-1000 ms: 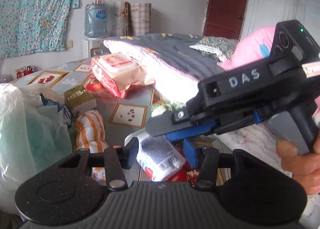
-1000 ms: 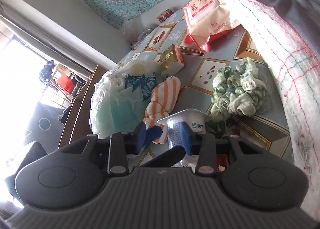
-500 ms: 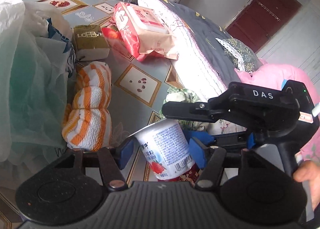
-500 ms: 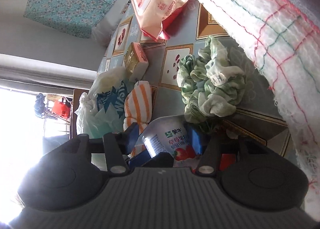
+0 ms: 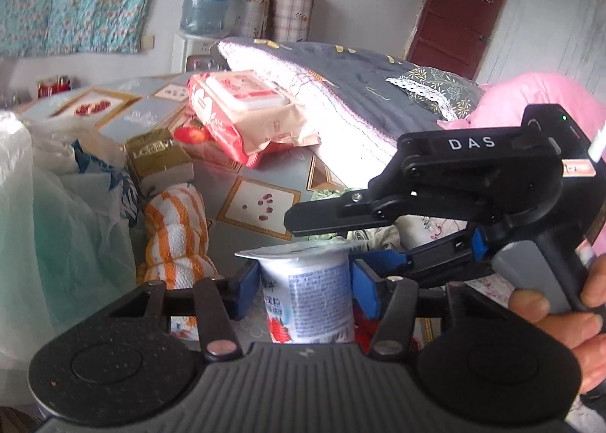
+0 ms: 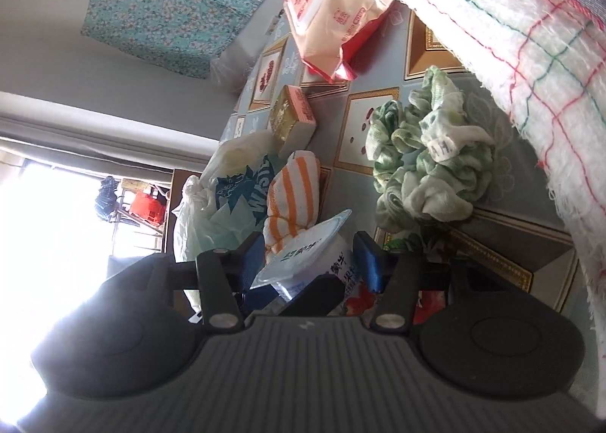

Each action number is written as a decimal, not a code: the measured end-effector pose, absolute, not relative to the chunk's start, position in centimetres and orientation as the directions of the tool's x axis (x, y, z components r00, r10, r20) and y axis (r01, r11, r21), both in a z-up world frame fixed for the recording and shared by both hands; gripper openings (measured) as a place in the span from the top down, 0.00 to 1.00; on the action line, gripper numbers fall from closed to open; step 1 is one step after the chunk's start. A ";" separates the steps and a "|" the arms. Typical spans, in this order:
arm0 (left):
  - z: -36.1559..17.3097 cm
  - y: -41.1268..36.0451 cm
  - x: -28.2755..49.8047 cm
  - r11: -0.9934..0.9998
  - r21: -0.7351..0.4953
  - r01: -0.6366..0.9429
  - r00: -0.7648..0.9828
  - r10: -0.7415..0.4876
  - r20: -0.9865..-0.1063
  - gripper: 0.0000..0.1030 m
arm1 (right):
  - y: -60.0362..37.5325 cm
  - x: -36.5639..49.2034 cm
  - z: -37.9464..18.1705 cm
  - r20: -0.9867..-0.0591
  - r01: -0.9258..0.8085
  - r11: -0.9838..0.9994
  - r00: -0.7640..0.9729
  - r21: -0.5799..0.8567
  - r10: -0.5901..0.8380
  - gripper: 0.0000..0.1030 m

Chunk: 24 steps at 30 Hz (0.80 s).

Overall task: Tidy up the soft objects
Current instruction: 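Lift the yogurt cup up with the right gripper, then carry the yogurt cup with the right gripper over the cardboard box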

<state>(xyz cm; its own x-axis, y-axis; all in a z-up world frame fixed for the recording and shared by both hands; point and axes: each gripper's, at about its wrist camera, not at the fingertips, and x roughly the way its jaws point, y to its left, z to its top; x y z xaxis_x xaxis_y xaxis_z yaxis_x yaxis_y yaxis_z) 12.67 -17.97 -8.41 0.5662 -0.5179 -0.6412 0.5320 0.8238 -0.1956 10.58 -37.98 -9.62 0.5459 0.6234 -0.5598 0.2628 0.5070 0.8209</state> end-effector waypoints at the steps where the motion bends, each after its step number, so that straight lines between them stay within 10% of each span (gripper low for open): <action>1: -8.3 -18.0 12.4 0.821 -0.180 0.542 0.573 -0.517 -0.636 0.50 | -37.9 10.3 -9.5 -0.554 0.250 0.510 0.550 0.823 0.625 0.51; 11: -8.6 -17.8 10.2 0.803 -0.107 0.587 0.598 -0.519 -0.611 0.50 | -37.5 8.0 -8.8 -0.582 0.228 0.570 0.575 0.789 0.575 0.78; 24: -3.9 -16.2 7.3 0.819 -0.066 0.570 0.671 -0.511 -0.537 0.50 | -34.9 7.0 -1.8 -0.595 0.129 0.665 0.593 0.736 0.542 0.78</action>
<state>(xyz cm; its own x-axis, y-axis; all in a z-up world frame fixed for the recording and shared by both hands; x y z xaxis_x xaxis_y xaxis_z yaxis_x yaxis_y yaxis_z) 7.30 -16.24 -3.88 0.6713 -0.5108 -0.5372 0.5702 0.8188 -0.0660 6.96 -34.89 -1.78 0.5932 0.5425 -0.5948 0.1293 0.6651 0.7355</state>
